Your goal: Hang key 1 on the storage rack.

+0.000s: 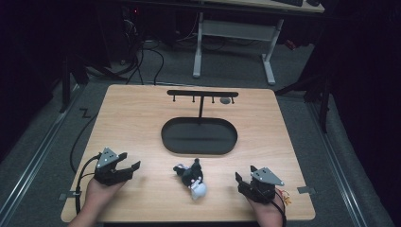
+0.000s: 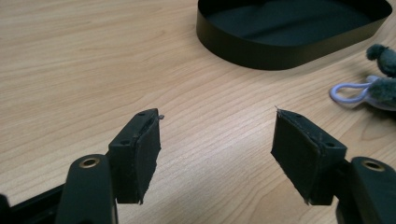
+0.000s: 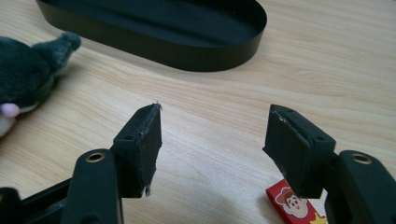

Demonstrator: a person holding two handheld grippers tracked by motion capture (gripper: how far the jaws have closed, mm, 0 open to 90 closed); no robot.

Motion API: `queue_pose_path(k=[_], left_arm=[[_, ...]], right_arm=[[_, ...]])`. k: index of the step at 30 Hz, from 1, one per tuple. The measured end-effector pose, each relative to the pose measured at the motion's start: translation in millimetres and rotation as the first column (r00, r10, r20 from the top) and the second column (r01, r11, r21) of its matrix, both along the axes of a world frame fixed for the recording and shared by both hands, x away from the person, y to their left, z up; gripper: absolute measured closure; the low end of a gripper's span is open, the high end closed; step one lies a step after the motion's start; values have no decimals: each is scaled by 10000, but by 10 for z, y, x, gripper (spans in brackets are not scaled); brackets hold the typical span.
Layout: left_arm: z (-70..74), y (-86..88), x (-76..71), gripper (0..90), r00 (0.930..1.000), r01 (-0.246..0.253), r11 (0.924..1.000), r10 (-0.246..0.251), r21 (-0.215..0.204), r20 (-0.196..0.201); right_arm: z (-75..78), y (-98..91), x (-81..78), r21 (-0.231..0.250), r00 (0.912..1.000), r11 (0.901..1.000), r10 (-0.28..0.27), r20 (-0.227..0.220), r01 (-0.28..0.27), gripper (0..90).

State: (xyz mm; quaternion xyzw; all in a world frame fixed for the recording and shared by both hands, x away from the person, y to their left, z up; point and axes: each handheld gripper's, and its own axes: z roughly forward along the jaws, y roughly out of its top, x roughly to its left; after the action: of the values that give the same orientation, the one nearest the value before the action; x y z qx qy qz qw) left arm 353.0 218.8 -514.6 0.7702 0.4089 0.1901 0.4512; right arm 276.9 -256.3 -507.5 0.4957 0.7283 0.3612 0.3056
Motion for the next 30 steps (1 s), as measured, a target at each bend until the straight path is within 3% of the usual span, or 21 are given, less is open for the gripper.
queue_pose_path(k=[4, 15, 22, 30], left_arm=[[7, -48, -14, 330, 9997, 97, 9999, -99, 88, 245], [-34, -93, -70, 330, 9990, 298, 9979, -316, 574, 316], [-44, -62, -104, 342, 9992, 181, 9977, -203, 647, 343], [-27, -53, -128, 333, 9988, 71, 9976, -104, 683, 489]], right_arm=[[-42, -11, 15, -1, 10000, 10000, 34, -59, -34, 367], [-1, -58, 22, 389, 9999, 9992, 110, -58, -107, 367], [-16, -11, 95, 636, 9971, 9971, 445, -614, -406, 425], [13, 41, 110, 529, 9931, 9949, 897, -755, -859, 453]])
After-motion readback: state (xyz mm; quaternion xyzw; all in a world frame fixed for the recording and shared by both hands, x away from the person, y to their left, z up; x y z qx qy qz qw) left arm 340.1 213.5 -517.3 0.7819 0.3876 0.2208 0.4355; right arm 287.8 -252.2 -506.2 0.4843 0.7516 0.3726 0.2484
